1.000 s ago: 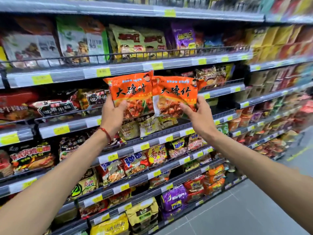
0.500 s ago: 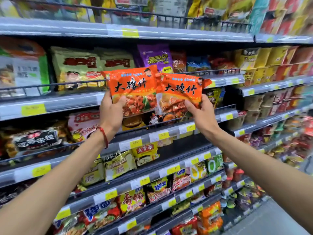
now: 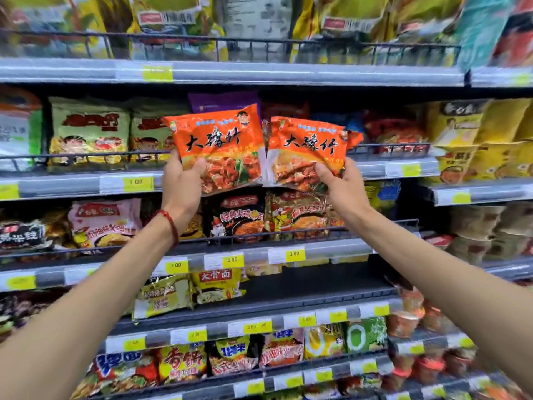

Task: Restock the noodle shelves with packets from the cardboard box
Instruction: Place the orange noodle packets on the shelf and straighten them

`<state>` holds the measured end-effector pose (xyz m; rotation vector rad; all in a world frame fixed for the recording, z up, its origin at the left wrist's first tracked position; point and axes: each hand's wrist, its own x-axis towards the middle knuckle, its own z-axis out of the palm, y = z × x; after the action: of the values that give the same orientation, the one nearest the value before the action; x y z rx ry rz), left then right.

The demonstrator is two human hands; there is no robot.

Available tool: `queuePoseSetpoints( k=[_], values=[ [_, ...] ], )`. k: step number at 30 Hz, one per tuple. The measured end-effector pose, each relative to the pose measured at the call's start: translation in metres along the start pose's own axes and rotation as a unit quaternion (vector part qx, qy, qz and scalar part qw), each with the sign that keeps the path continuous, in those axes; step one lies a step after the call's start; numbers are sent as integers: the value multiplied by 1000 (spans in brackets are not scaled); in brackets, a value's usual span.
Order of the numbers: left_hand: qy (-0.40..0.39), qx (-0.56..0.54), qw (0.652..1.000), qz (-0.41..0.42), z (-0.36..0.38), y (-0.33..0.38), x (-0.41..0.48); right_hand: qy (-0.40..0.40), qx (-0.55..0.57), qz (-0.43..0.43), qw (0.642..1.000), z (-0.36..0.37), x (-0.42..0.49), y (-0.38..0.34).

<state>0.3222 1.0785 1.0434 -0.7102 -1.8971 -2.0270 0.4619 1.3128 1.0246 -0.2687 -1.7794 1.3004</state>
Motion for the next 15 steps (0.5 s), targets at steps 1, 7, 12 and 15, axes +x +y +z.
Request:
queuePoseSetpoints(
  k=[1,7,12,15],
  values=[
    [8,6,1000,-2,5,1,2,-3,4,4,1000,-5,10,2],
    [31,15,999,6,25,14,21,-22,-20,-5,1000,-11,72,-3],
    [62,28,997,29,34,12,44,-29,-38,-6,999,0,117,-12],
    [81,31,995,49,35,12,59,-33,-35,-7,999,6,138,-16]
  ],
)
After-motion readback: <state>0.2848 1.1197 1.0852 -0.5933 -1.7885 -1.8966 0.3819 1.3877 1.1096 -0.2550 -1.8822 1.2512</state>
